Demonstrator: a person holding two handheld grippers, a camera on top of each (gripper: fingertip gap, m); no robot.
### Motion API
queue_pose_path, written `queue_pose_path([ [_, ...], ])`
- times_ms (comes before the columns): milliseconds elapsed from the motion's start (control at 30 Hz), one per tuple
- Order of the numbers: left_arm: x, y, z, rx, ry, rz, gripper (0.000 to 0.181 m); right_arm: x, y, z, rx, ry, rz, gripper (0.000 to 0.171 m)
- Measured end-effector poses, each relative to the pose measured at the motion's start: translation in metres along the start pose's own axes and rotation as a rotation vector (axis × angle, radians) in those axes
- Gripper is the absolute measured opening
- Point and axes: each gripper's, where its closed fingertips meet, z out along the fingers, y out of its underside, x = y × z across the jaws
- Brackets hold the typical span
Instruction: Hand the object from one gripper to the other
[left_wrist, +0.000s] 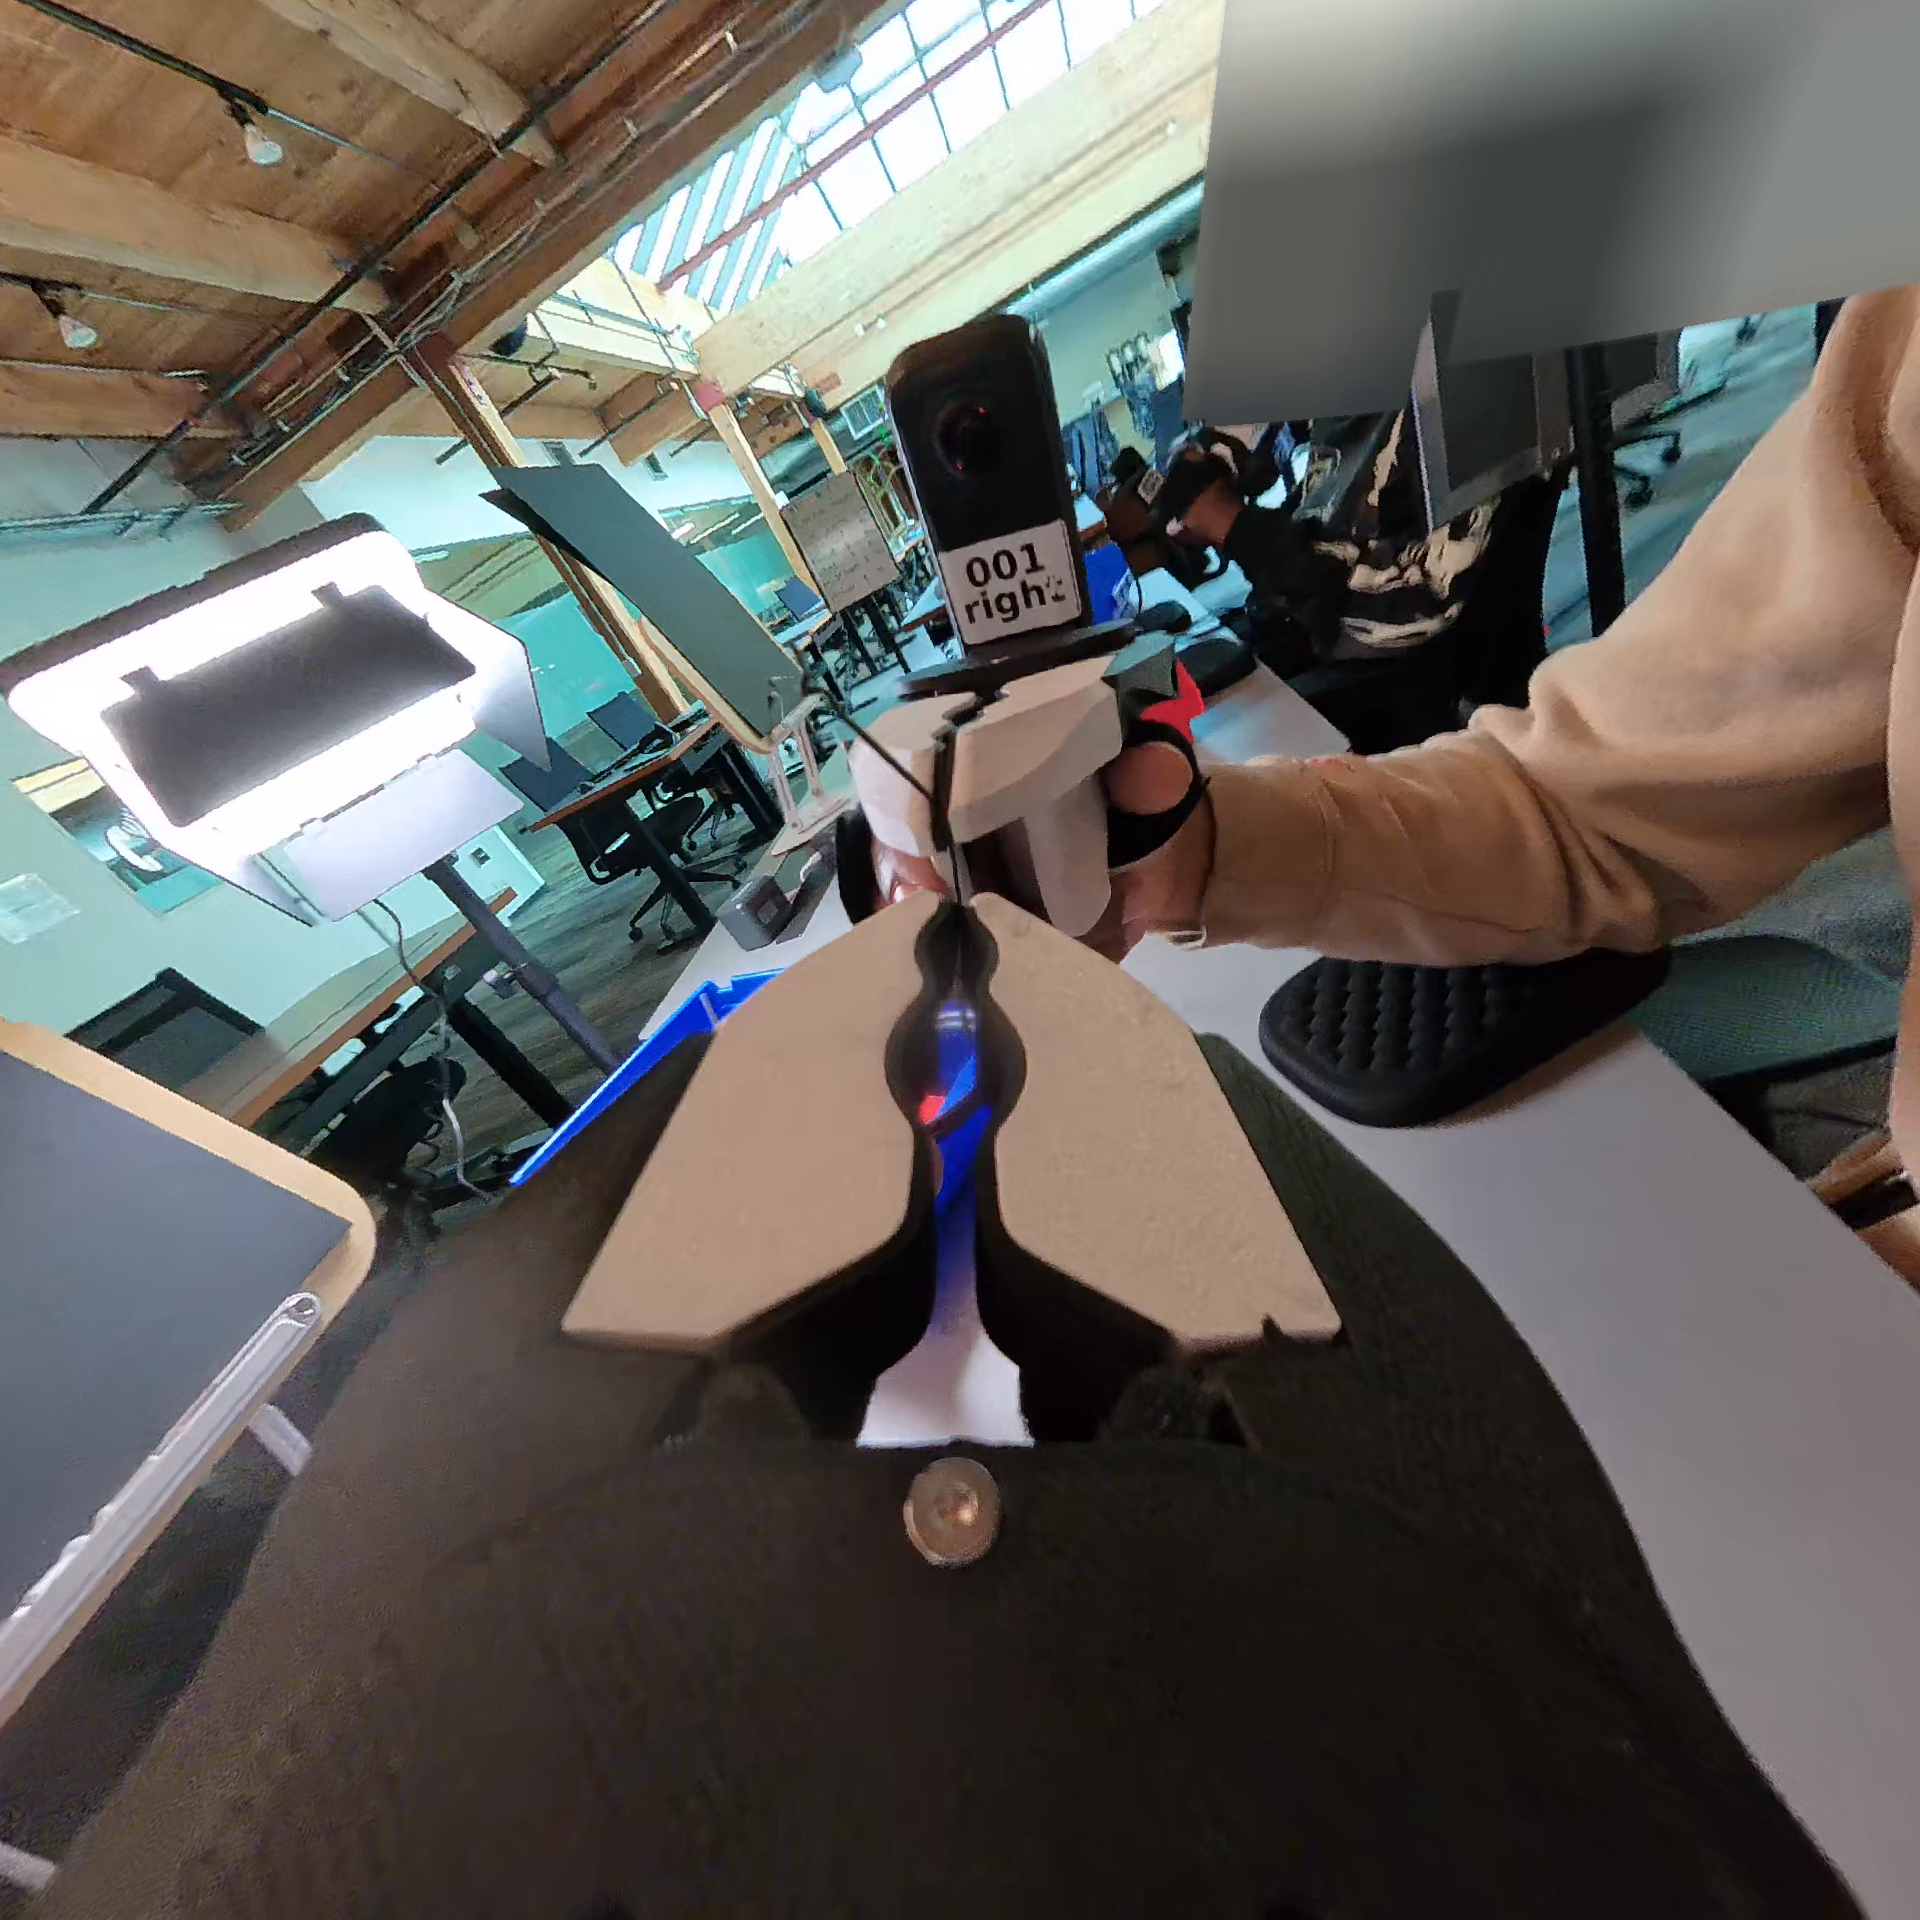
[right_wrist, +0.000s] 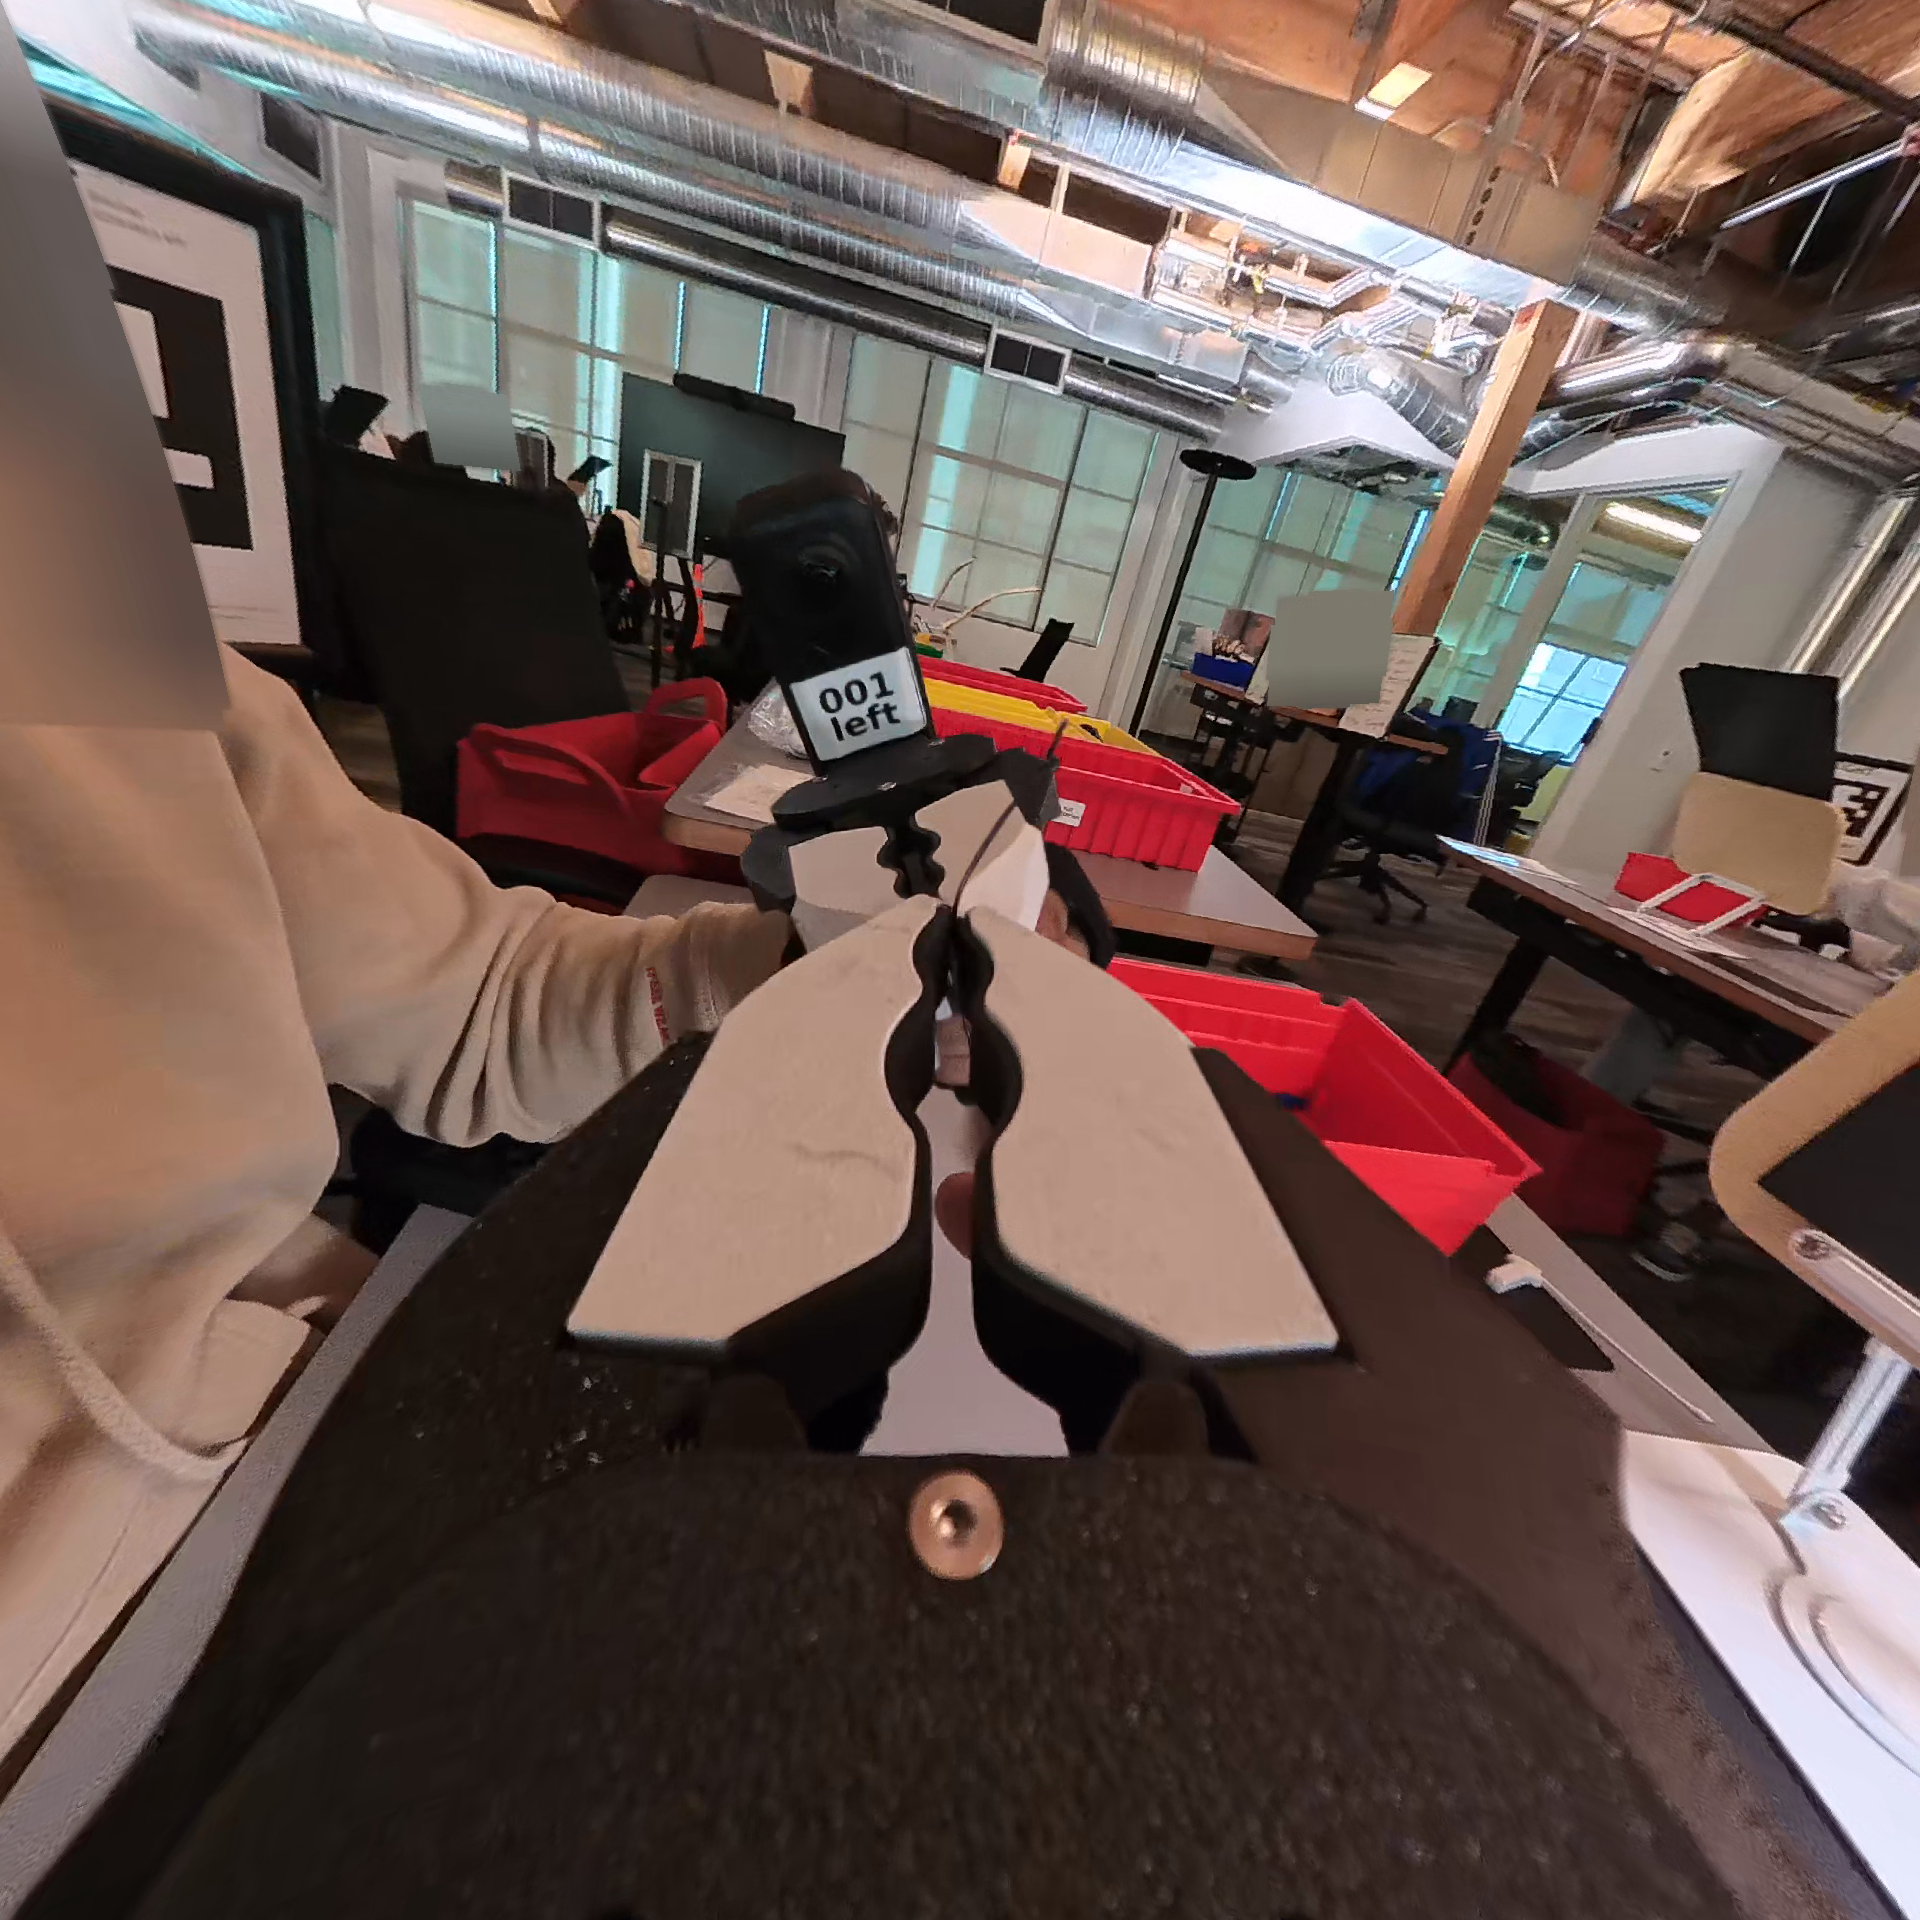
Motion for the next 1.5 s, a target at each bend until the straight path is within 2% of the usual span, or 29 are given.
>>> queue_pose_path([
  [233,-0.012,-0.002,-0.011,0.032,0.000,-0.130,0.000,0.008,-0.006,-0.010,0.026,0.008,0.016,0.000],
  [367,-0.016,-0.002,-0.014,0.037,0.041,-0.303,0.017,0.012,0.011,-0.006,-0.088,0.074,-0.091,0.000],
  [467,-0.010,0.001,-0.010,0.027,0.106,-0.391,0.020,0.011,0.028,0.000,-0.195,0.104,-0.201,0.000],
  [667,-0.004,0.012,-0.005,-0.039,0.117,-0.368,0.003,0.005,0.041,0.005,-0.278,0.090,-0.283,0.000],
  [767,-0.005,0.014,-0.004,-0.062,0.101,-0.339,0.001,0.006,0.046,0.006,-0.297,0.093,-0.289,0.000],
  [867,-0.013,0.006,-0.005,-0.016,0.048,-0.323,0.001,0.014,0.036,0.004,-0.238,0.135,-0.252,0.001],
  [933,-0.019,-0.001,-0.008,0.038,0.031,-0.342,0.001,0.023,0.031,0.001,-0.189,0.175,-0.216,0.005],
  [1033,-0.025,-0.002,-0.013,0.062,0.019,-0.378,0.000,0.026,0.043,-0.001,-0.203,0.131,-0.140,0.022],
  [1167,-0.025,-0.004,-0.013,0.101,0.049,-0.441,0.000,0.025,0.052,0.010,-0.177,0.122,-0.086,0.028],
  [1267,-0.023,-0.005,-0.010,0.132,0.073,-0.494,0.001,0.024,0.057,0.018,-0.151,0.132,-0.066,0.023],
  [1400,-0.028,-0.005,-0.011,0.171,0.074,-0.566,0.001,0.021,0.058,0.020,-0.122,0.109,-0.021,0.004],
  [1500,-0.038,-0.002,-0.013,0.196,0.048,-0.648,0.004,0.021,0.057,0.020,-0.105,0.087,0.047,0.001],
])
